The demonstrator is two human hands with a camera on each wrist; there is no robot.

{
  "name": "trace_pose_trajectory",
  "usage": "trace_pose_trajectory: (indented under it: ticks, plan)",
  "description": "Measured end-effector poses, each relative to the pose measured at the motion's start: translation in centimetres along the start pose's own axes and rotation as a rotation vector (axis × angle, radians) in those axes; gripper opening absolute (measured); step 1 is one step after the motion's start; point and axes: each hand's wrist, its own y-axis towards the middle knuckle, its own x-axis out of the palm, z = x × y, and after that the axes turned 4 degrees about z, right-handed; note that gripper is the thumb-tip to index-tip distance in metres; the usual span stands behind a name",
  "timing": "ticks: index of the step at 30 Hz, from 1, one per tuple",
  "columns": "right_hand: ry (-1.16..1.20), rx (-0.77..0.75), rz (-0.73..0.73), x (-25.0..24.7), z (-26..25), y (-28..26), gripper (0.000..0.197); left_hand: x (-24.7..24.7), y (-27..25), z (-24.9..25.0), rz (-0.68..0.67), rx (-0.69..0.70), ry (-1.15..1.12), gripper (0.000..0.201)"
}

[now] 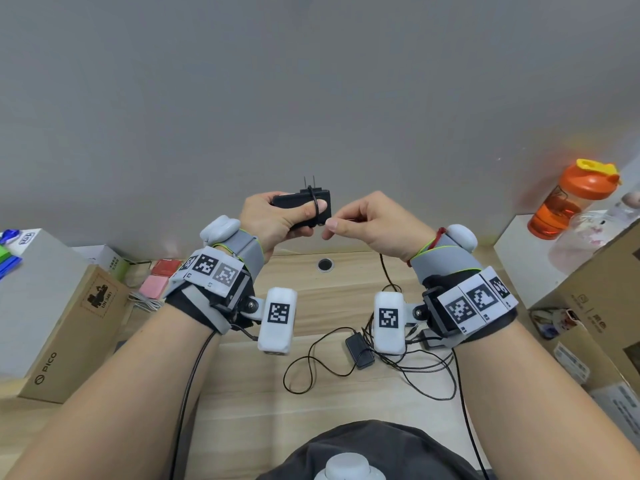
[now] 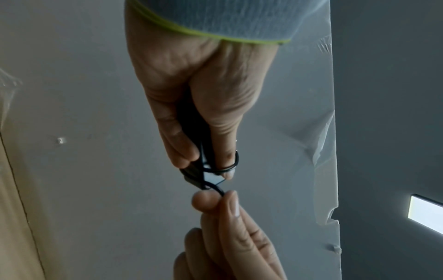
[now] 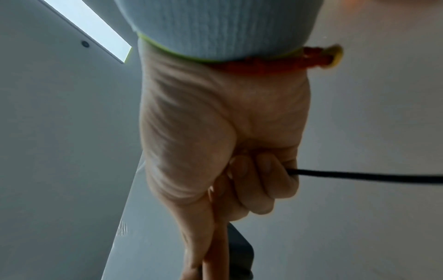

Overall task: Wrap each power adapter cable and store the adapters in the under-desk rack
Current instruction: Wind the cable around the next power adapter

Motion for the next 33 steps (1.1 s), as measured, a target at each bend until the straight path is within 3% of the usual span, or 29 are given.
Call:
trace_pose_trajectory:
  ticks: [8, 16, 24, 29, 33]
  plan:
    - [0.076, -0.096, 0.156, -1.3, -0.2, 1.0, 0.022, 0.4, -0.4, -0.1, -0.084, 0.033, 0.154, 0.049]
    - [0.181, -0.071, 0.323, -1.7, 0.6, 1.6, 0.018, 1.1, -1.3, 0.2, -0.233, 0.05, 0.232, 0.029]
    - [0.281, 0.004, 0.327, -1.0, 2.0, 1.7, 0.028, 1.5, -1.6, 1.0, -0.29, 0.087, 0.196, 0.037]
    - [0.318, 0.108, 0.307, 0.4, 3.3, 1.9, 0.036, 1.8, -1.6, 1.3, -0.254, 0.106, 0.099, 0.028]
    - [0.286, 0.136, 0.214, 1.2, 3.6, 1.5, 0.031, 2.0, -1.2, 1.5, -0.19, 0.093, -0.018, 0.031]
